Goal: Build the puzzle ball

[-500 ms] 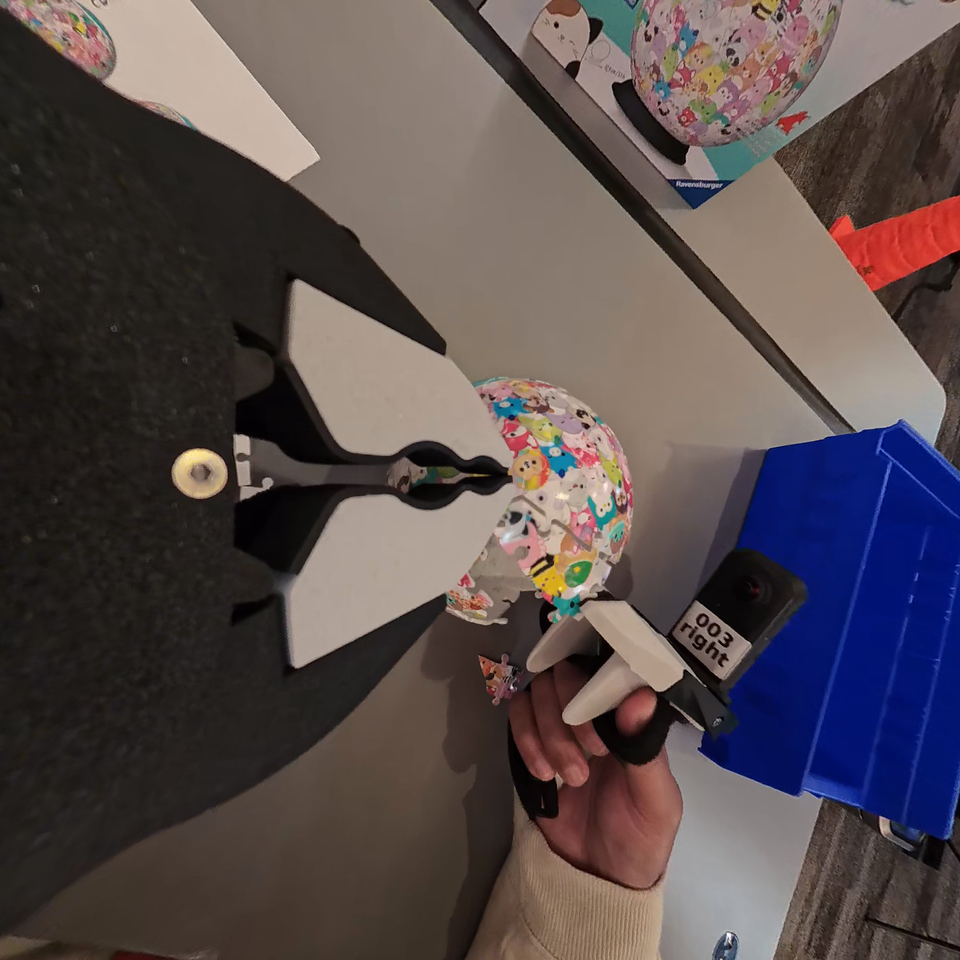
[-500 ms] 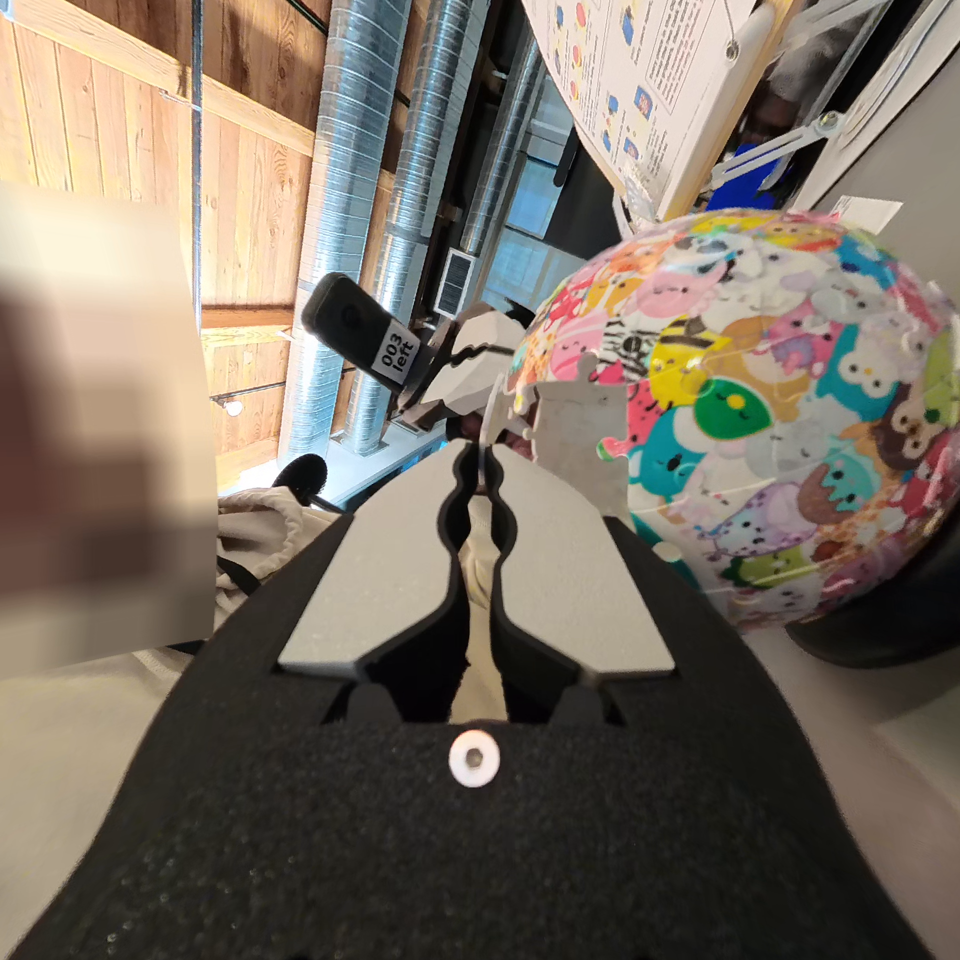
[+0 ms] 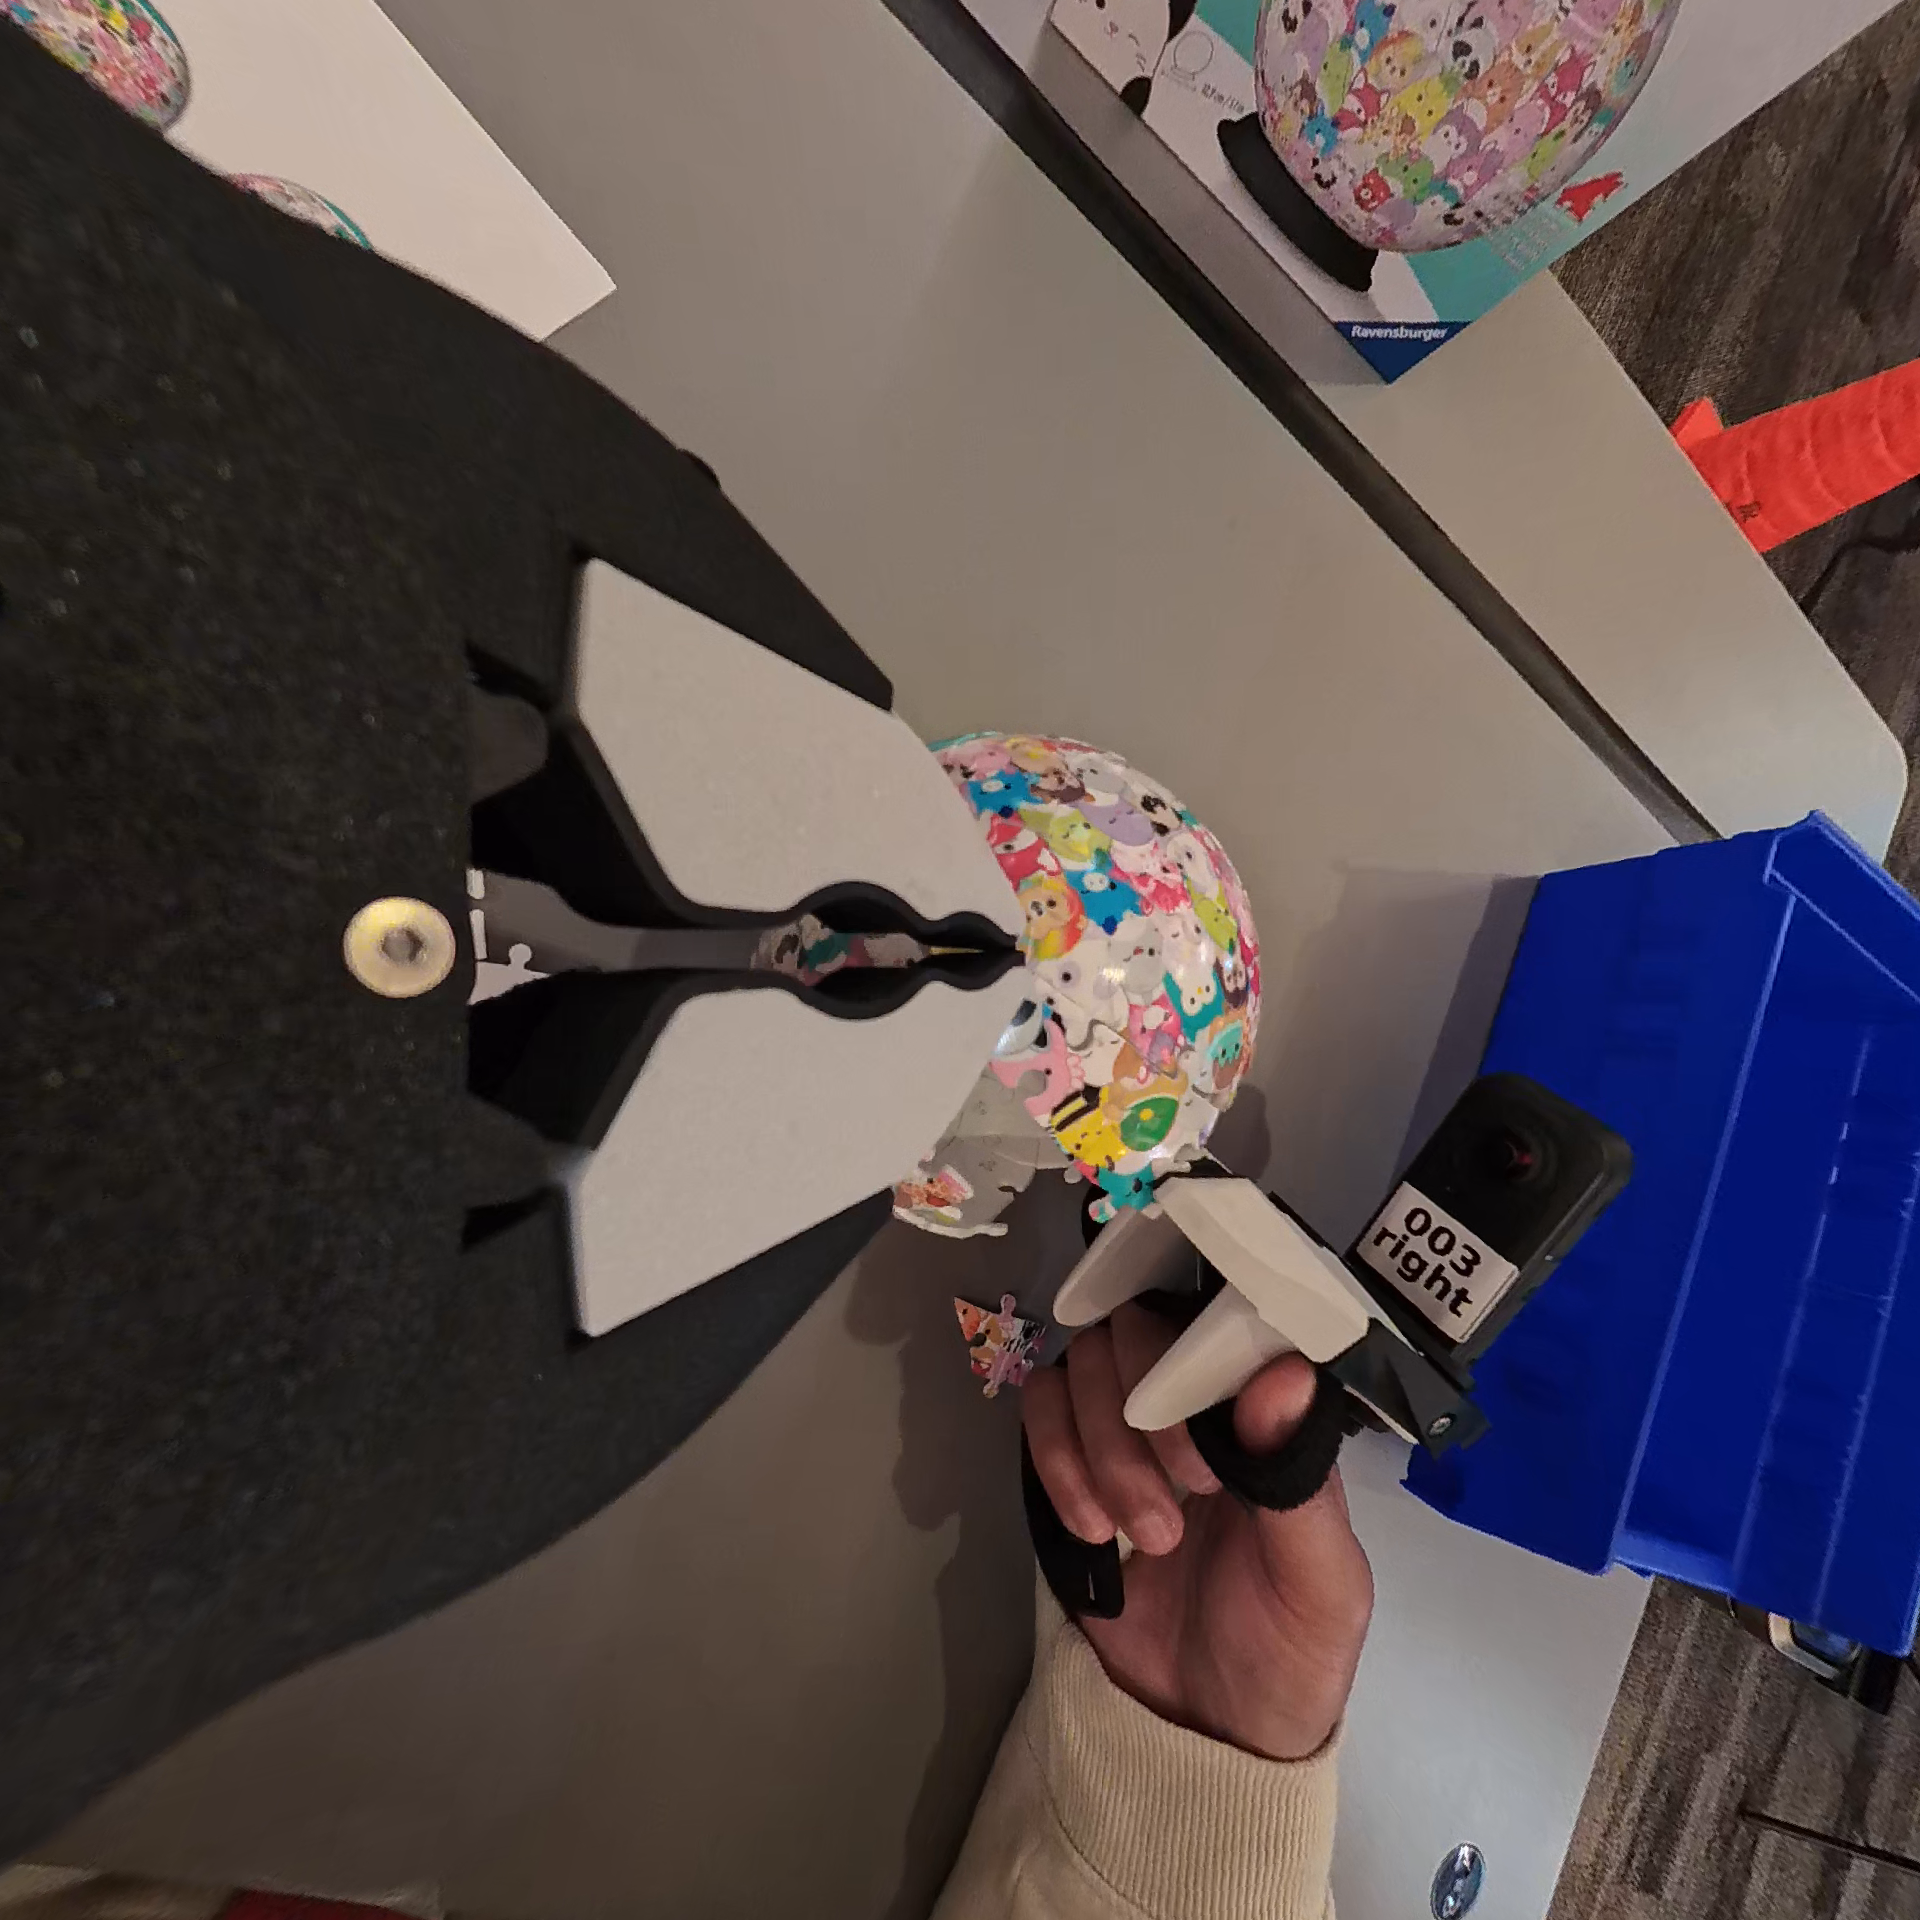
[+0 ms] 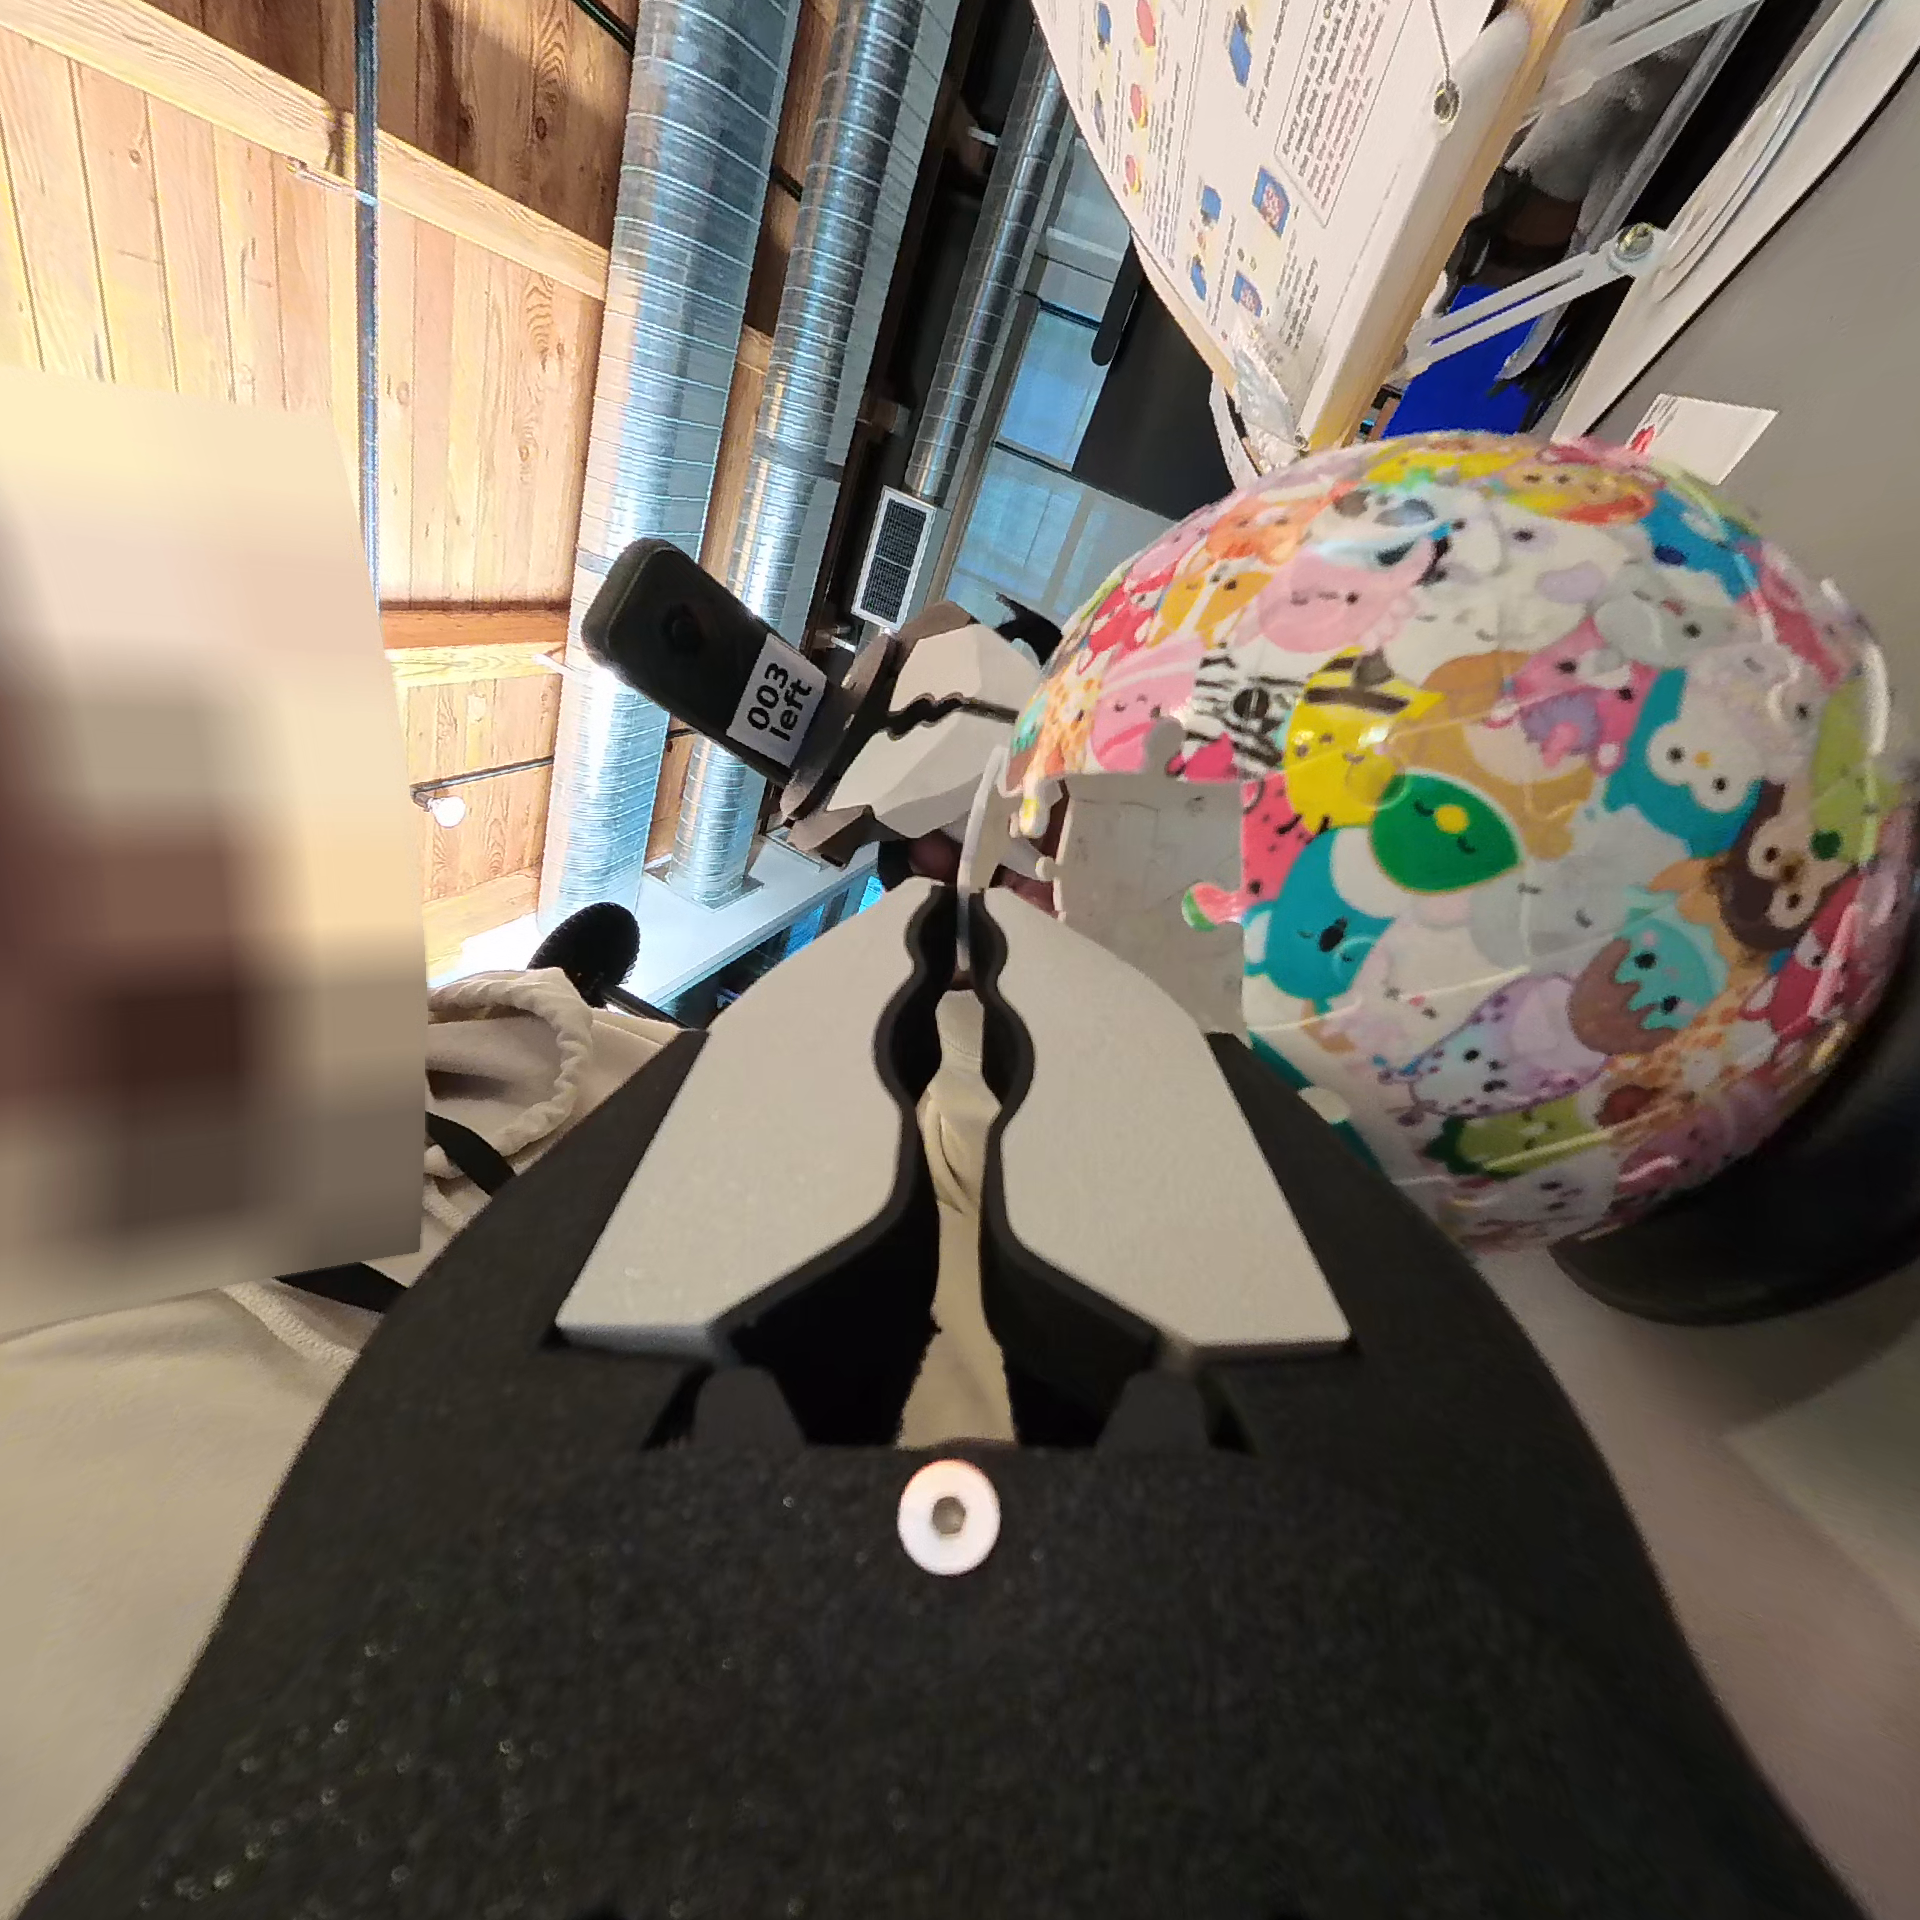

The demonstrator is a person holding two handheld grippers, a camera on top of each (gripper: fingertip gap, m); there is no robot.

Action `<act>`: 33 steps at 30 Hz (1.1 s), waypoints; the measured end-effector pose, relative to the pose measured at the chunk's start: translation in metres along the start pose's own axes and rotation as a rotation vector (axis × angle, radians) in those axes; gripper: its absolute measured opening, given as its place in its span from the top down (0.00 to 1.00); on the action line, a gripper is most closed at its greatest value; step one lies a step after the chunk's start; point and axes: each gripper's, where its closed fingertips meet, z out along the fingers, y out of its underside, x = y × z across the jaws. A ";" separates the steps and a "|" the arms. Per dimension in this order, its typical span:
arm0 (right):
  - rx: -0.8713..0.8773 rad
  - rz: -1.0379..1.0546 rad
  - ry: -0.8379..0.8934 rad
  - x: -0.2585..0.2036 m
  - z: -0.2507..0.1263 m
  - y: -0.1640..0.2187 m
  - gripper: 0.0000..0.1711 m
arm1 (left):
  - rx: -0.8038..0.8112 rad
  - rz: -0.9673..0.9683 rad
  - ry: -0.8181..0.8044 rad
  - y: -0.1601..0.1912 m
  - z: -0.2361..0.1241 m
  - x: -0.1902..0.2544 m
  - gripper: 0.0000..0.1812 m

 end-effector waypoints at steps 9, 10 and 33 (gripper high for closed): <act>-0.008 0.003 0.008 0.001 0.000 0.000 0.99 | 0.005 0.008 -0.008 -0.004 -0.002 0.001 1.00; -0.010 0.006 0.008 0.001 0.000 0.000 0.99 | 0.008 0.007 -0.012 -0.004 -0.003 0.000 1.00; -0.007 0.016 0.005 0.002 -0.001 0.001 0.99 | 0.031 -0.008 -0.006 -0.006 -0.007 0.002 1.00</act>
